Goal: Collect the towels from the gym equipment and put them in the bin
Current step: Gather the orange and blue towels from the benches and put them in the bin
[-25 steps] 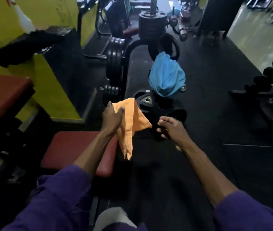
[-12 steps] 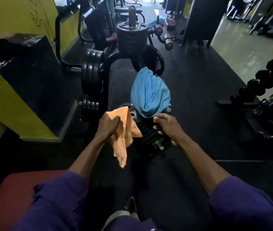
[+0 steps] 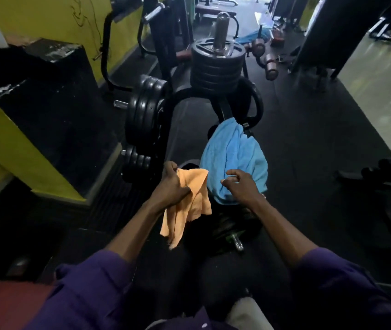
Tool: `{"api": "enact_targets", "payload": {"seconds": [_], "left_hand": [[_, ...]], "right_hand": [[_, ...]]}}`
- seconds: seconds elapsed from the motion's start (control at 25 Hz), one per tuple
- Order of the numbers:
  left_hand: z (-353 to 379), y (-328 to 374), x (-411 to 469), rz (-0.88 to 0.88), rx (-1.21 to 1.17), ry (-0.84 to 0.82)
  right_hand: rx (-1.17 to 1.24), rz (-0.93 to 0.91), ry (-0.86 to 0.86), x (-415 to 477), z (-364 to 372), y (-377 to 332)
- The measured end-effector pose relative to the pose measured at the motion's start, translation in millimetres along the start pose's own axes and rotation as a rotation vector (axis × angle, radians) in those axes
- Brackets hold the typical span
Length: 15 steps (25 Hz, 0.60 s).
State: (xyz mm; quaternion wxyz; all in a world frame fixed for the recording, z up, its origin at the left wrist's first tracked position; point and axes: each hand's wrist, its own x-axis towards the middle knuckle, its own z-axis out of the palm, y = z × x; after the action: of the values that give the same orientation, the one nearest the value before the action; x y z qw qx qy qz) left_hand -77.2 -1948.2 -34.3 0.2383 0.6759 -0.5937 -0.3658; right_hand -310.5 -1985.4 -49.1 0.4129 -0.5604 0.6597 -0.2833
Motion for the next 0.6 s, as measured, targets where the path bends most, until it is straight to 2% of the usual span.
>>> {"api": "enact_targets", "payload": {"seconds": [0.16, 0.32, 0.48, 0.6], "left_hand": [[8.0, 4.7, 35.1, 0.013, 0.017, 0.147], [24.6, 10.2, 74.1, -0.089, -0.059, 0.237], [40.1, 14.8, 93.4, -0.232, -0.088, 0.31], [50.5, 15.0, 98.1, -0.323, -0.09, 0.373]], "right_hand": [[-0.359, -0.135, 0.012, 67.3, 0.6, 10.3], [-0.797, -0.23, -0.029, 127.4, -5.5, 20.2], [-0.883, -0.304, -0.216, 167.1, -11.8, 29.4], [-0.983, -0.399, -0.199, 183.7, -12.2, 37.6]]}}
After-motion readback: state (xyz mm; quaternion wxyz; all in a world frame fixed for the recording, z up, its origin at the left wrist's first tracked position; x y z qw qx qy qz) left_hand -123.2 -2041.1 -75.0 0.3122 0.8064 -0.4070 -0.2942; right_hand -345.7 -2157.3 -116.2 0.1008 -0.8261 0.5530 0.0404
